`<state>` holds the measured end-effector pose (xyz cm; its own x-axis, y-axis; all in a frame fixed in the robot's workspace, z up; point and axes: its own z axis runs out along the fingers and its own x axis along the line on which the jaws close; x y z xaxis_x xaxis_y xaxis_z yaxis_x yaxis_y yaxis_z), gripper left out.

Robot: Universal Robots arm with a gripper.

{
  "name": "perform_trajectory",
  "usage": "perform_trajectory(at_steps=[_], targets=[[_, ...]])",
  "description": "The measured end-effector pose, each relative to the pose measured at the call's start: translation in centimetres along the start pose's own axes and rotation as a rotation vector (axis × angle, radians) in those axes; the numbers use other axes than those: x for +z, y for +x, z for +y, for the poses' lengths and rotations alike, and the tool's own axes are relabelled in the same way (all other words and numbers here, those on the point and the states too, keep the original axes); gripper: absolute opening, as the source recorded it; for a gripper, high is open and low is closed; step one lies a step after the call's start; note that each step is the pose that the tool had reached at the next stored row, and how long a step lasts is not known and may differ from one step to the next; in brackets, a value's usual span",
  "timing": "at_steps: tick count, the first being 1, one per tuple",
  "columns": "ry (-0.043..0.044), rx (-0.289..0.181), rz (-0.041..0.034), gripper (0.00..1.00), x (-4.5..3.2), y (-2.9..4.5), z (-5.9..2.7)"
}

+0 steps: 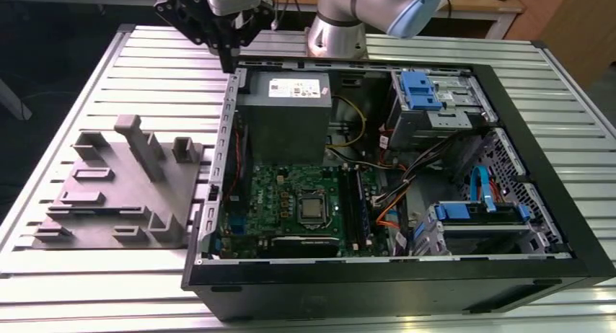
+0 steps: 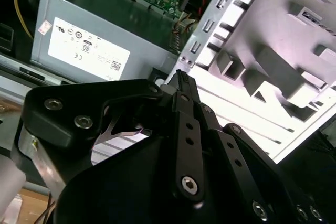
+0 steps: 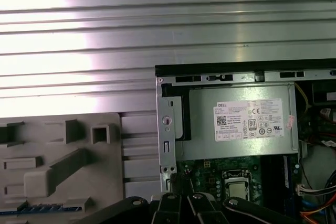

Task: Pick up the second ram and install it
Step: 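Reach for the second ram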

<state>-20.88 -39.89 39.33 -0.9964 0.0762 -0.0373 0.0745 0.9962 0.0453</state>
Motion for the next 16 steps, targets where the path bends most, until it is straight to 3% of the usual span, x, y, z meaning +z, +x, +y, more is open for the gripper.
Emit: perform_trajectory(at_steps=[16], targets=[[-0.0004,0.0,-0.005,0.07,-0.13,3.88,-0.29]])
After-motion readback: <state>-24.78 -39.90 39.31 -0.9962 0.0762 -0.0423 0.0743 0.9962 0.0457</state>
